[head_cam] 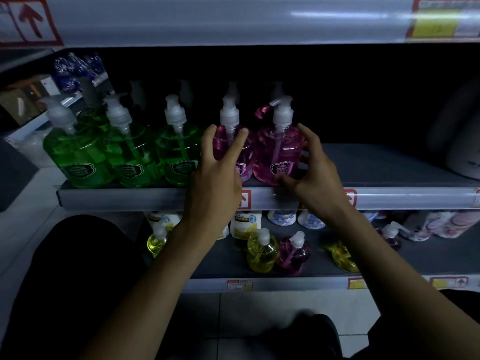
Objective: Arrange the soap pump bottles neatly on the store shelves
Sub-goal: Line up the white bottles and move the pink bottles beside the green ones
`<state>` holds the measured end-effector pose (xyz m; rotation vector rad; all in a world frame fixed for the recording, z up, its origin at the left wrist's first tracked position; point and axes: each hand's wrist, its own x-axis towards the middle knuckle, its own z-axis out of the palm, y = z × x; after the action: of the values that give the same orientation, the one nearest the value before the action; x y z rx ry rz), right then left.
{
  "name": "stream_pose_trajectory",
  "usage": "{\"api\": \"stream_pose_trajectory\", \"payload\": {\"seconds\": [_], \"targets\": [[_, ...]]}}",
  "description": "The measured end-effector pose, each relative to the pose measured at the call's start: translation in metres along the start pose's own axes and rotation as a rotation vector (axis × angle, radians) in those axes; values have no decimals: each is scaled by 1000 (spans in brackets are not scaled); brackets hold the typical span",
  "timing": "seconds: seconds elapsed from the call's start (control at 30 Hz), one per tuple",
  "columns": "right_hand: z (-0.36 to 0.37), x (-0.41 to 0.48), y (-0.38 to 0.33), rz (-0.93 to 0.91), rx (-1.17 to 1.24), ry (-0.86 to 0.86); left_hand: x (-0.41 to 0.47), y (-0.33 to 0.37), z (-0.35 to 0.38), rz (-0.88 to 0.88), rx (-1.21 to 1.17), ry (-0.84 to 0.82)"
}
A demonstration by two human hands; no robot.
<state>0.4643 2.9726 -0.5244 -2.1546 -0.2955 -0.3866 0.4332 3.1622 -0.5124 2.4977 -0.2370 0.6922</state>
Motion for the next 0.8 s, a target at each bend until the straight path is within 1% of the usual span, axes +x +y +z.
{"api": "stream_pose_trajectory", "payload": {"seconds": [0.53,0.6,0.67,0.7,0.73,0.77,0.8], "targets": [[0,0,1,21,9,-18,0,0,1,33,10,27],[0,-1,0,11,-5,-17,-2,2,2,24,4,67],[0,-9,-4,-24,-73,47,-11,5,6,60,-48,142],[-1,-16,-7,-49,-117,126,-19,7,11,128,-78,154],[-4,-25,-9,-73,-151,223,-29,10,19,219,-105,137],[-7,-36,-11,-89,-171,310,-41,12,30,302,-126,87],[-9,-47,-9,-85,-182,362,-51,13,41,349,-134,-4]]}}
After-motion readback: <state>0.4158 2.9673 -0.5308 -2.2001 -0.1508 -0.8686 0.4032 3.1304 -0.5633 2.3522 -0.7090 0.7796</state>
